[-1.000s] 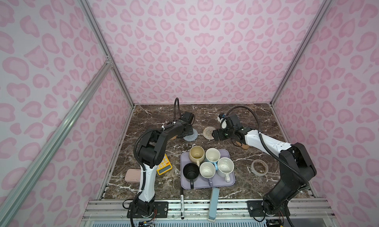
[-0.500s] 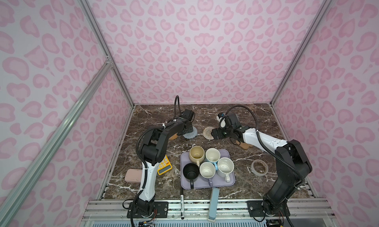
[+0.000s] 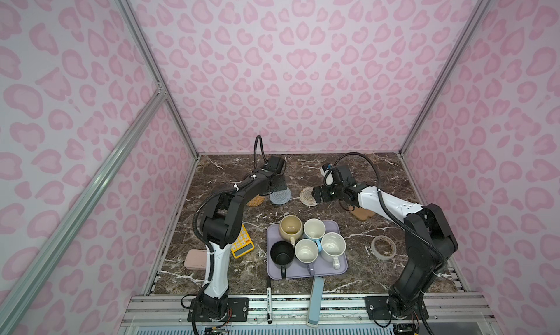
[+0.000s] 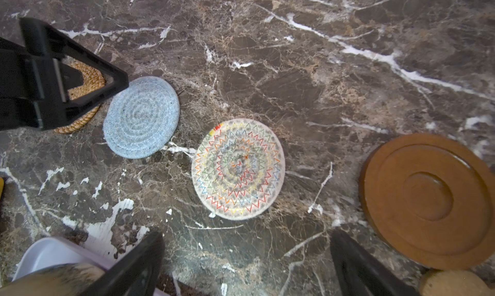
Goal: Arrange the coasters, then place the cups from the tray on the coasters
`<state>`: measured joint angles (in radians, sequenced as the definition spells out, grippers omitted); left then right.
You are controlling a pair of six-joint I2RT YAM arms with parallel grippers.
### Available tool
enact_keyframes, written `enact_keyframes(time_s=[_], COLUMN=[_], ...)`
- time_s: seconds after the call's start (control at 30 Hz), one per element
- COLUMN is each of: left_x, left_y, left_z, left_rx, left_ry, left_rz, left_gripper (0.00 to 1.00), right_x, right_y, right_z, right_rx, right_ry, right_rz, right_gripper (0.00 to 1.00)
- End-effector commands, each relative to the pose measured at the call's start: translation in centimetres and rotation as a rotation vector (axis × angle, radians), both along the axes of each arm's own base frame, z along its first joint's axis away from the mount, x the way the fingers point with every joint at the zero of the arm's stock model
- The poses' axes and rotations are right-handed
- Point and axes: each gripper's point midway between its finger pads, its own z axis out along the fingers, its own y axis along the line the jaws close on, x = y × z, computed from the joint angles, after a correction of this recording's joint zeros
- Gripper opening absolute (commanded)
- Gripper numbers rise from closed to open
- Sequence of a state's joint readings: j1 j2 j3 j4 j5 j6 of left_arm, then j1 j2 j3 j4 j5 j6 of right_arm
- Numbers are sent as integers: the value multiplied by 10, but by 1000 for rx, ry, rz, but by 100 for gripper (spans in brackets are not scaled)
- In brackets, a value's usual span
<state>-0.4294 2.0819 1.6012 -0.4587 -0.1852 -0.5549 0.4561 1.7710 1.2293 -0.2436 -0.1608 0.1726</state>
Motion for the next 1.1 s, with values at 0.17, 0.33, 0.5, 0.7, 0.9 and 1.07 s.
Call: enact_keyframes(time_s=[0.17, 0.33, 0.5, 0.7, 0.9, 1.07], left_x=[-23, -52, -76, -92, -100, -101], left_y=[-20, -26, -21, -12, -11, -10], left_z=[76, 88, 86, 72, 69, 74], left_rx=[-242, -341, -366, -354, -363, -366], left_ry=[-125, -123, -118, -89, -80, -94], left_rz=[-96, -155, -161, -149, -145, -146], left_gripper=[91, 99, 100, 100, 99, 100], right_x=[-2, 1, 6, 13, 15, 15], right_y=[-6, -9, -5, 3, 14, 10], right_z=[-28, -52, -69, -89, -103, -119], right_rx=[-32, -88, -118, -150, -178, -218], right_ry=[80, 120, 146, 176, 197, 238], right_rz=[-31, -56, -56, -52, -51, -92], right_gripper=[92, 87, 80, 71, 63, 58])
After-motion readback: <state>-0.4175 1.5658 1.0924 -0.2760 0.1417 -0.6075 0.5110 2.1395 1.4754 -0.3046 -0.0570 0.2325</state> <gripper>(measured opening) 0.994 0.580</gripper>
